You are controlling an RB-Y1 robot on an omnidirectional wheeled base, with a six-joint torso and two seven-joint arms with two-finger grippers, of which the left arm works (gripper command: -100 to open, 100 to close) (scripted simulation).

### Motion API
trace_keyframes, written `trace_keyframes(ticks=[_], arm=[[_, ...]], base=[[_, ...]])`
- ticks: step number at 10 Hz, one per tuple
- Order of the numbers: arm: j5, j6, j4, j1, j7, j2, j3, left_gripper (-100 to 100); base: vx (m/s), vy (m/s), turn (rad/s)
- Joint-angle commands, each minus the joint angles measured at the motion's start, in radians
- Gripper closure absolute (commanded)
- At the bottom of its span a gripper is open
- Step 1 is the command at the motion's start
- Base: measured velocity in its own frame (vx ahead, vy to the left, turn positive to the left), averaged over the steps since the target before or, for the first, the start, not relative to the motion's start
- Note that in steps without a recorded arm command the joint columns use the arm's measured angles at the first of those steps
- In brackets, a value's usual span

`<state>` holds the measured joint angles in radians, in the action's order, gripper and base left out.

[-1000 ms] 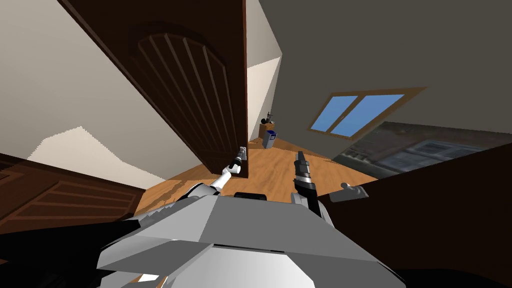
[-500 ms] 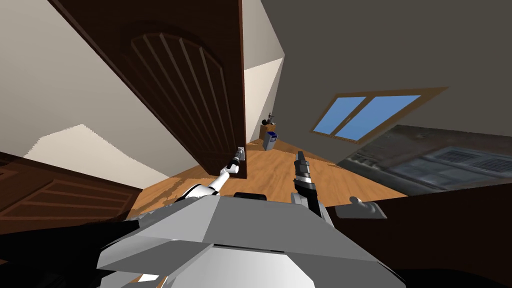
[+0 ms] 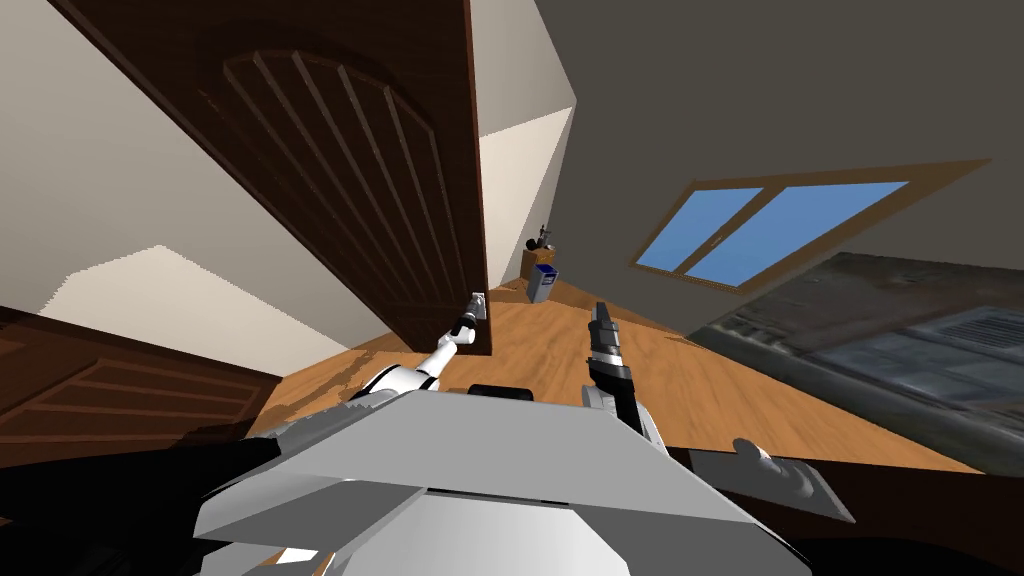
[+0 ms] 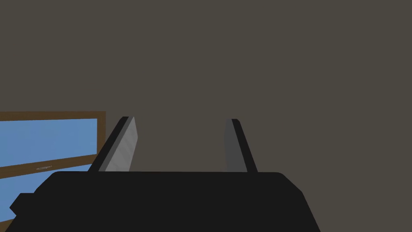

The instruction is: Push the door open

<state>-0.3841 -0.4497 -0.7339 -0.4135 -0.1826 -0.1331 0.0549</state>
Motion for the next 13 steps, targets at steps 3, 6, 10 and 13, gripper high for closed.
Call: trace_keyframes(ticks=[3,6,10,13], arm=[[-0.006,-0.01,0.013,-0.006,-0.003,-0.012,-0.026,100],[-0.015,-0.011,0.023,-0.008,-0.013,-0.022,-0.064,100],[-0.024,-0.011,0.032,-0.011,-0.022,-0.031,-0.099,100],[-0.03,-0.019,0.044,-0.011,-0.025,-0.041,-0.115,100]], base=[[0.104,-0.078,0.034],[0.14,-0.114,0.072],[0.158,-0.115,0.062],[0.126,-0.043,0.047]])
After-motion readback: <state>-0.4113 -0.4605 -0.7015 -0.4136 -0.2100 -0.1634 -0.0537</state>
